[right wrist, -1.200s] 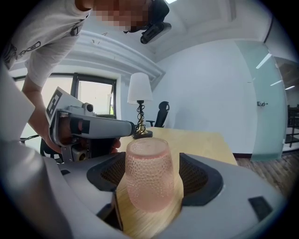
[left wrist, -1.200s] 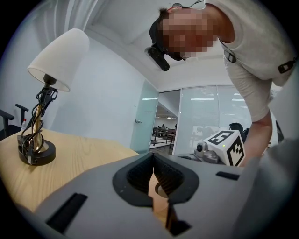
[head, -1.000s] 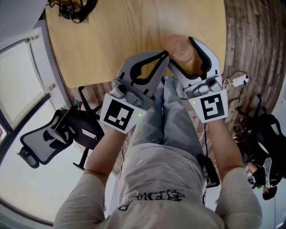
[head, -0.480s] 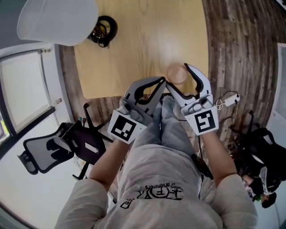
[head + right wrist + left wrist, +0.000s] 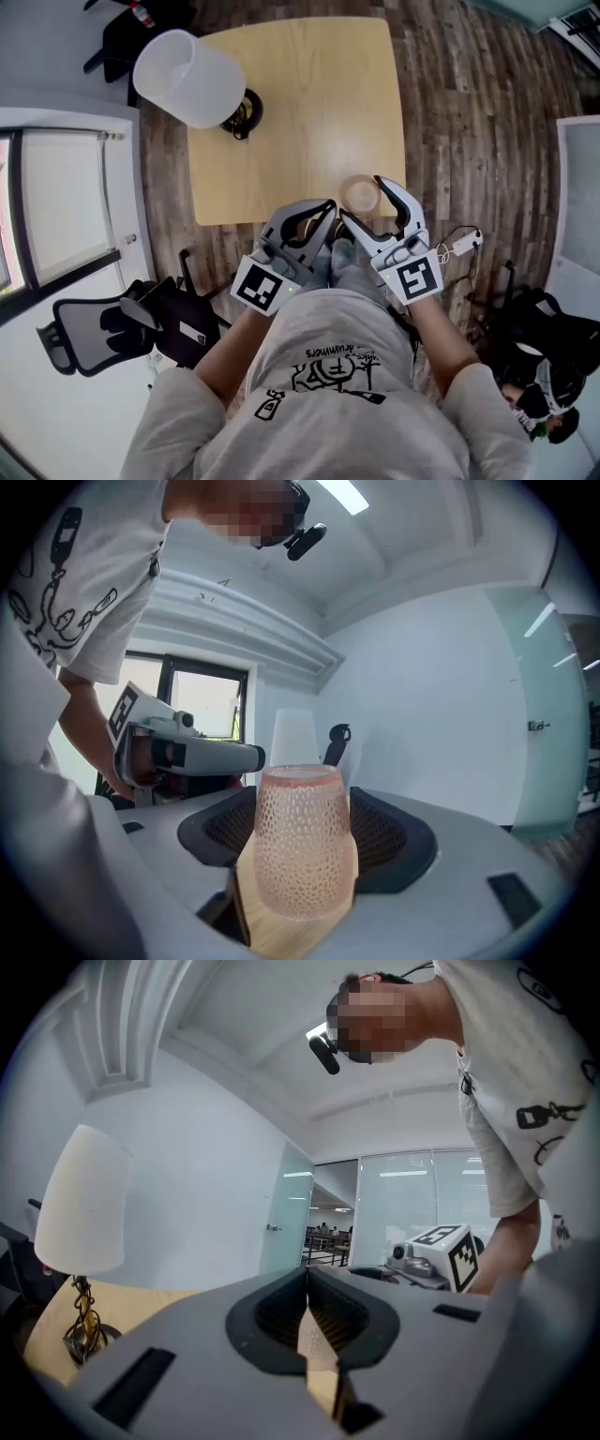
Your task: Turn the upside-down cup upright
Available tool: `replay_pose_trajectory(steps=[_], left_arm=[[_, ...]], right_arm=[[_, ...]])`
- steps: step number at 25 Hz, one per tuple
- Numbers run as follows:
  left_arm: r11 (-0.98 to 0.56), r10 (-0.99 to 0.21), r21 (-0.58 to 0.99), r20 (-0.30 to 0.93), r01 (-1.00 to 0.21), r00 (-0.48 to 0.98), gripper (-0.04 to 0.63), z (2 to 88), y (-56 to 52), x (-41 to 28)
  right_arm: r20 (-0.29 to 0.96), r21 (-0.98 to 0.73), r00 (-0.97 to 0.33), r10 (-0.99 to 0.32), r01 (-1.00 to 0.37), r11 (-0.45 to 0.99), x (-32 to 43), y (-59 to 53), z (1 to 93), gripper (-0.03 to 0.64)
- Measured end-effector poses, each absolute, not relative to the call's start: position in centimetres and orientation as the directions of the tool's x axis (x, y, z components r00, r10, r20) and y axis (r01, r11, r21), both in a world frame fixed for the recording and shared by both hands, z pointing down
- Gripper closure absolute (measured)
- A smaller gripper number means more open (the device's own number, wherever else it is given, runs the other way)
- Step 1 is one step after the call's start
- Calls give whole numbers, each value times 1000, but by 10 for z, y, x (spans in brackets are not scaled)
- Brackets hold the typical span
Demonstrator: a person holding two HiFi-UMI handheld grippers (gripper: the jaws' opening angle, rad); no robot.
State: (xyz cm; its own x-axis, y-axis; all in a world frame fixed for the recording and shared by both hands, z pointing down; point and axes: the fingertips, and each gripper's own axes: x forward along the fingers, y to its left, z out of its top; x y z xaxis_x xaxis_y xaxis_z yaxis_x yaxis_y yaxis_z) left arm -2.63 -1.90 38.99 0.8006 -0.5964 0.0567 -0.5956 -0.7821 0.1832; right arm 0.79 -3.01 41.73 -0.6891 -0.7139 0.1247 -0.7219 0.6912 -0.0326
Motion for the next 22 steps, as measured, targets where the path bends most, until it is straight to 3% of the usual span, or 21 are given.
replay_pose_trajectory(steps=[17, 19, 22], left_arm=[[-810, -571, 147, 16, -567, 821, 586, 324, -11, -23], [-808, -570, 166, 18, -565, 821, 586, 323, -11, -24], [-806, -565, 209, 12, -554, 825, 583, 324, -13, -25]], right_arm=[[50, -72, -684, -727, -729, 681, 14, -25, 336, 296], [49, -148, -684, -728, -725, 672, 21, -26, 337, 296], [10, -426, -636, -771, -701, 573, 41, -36, 343, 296]])
